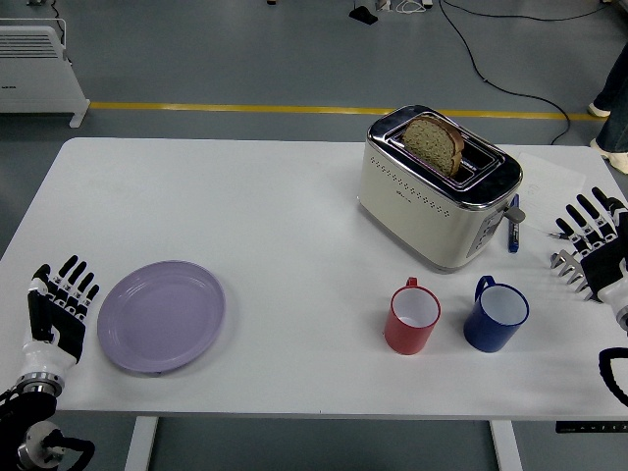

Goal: Push plate across desktop,pick up the break from the machine,place the break in the plate

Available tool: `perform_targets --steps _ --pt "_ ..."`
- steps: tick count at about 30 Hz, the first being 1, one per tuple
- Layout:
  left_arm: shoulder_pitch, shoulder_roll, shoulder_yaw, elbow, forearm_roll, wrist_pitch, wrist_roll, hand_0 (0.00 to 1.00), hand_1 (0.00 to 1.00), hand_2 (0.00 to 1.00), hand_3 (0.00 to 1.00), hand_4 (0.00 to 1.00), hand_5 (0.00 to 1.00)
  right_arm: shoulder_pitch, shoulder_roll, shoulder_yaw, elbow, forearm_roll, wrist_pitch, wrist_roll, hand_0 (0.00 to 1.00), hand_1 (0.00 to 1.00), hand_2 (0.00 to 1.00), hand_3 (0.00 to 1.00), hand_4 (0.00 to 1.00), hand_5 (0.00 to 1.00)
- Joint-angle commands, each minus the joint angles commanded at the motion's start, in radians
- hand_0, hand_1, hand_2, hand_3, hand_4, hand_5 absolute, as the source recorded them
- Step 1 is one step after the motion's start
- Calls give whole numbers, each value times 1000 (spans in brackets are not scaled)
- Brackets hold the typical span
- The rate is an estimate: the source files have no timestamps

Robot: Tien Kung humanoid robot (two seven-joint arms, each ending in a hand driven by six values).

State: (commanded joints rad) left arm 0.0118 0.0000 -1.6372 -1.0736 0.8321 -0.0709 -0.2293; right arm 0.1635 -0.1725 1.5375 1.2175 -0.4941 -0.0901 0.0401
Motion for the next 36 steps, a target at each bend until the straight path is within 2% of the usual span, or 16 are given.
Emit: perform_targets --steps 17,26,36 --pt "22 0 60 7 -63 -13 -24 923 927 919 830 593 998 1 -1 -1 2 0 0 0 772 750 741 729 481 517" --pt "34 0 133 -5 -168 -30 -59 912 922 919 826 596 998 -1 -1 -7 1 2 1 1 772 749 741 729 482 519" --pt "40 0 200 -1 -257 -63 -71 908 920 914 823 594 998 -5 -1 -13 0 2 2 1 772 748 739 729 481 517"
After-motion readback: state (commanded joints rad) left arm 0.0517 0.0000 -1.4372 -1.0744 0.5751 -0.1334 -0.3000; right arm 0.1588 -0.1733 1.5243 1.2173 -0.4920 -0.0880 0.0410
